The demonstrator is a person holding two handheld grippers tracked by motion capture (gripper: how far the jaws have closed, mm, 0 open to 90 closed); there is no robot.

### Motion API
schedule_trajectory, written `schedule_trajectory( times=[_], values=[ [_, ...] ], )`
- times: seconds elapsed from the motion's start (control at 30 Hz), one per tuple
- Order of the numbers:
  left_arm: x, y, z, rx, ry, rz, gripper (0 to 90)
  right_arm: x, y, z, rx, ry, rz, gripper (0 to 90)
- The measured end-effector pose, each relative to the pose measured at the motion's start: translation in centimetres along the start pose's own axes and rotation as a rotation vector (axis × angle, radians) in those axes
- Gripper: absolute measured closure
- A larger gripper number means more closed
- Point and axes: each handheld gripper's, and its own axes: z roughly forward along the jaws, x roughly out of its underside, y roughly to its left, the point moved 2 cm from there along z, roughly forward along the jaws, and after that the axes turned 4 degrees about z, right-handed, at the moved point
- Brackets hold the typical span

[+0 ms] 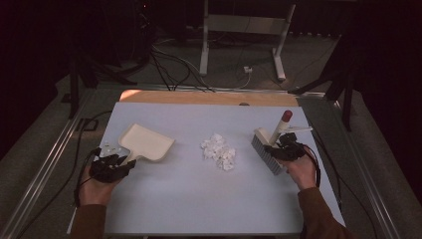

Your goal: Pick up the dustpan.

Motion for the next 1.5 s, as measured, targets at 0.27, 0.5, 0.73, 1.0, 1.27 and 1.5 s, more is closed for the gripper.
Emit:
schedule_trajectory(
  times=[0.27, 0.5, 0.73, 1.0, 1.27, 1.5],
  values=[
    [-0.8, -0.6, 0.0, 0.066, -0.030, 0.059, 66.4, 0.0, 0.2, 0.0, 0.003, 0.001, -0.007, 67.0],
    [-1.5, -1.2, 0.1, 0.089, -0.029, 0.111, 66.5, 0.0, 0.1, 0.0, -0.001, 0.001, -0.007, 67.0],
    [-2.0, -1.8, 0.5, 0.110, -0.020, 0.150, 66.5, 0.0, 0.2, 0.0, -0.003, 0.002, -0.008, 67.0],
    [-2.3, -2.3, 1.0, 0.152, 0.003, 0.190, 66.5, 0.0, 0.3, 0.0, 0.001, 0.001, -0.009, 67.1],
    [-2.7, -2.8, 1.3, 0.191, 0.013, 0.228, 66.5, 0.0, 0.2, 0.1, -0.003, 0.000, -0.006, 67.1],
    [-2.7, -3.2, 2.0, 0.217, 0.031, 0.253, 66.5, -0.1, 0.5, 0.2, -0.003, 0.000, -0.013, 67.0]
  ],
)
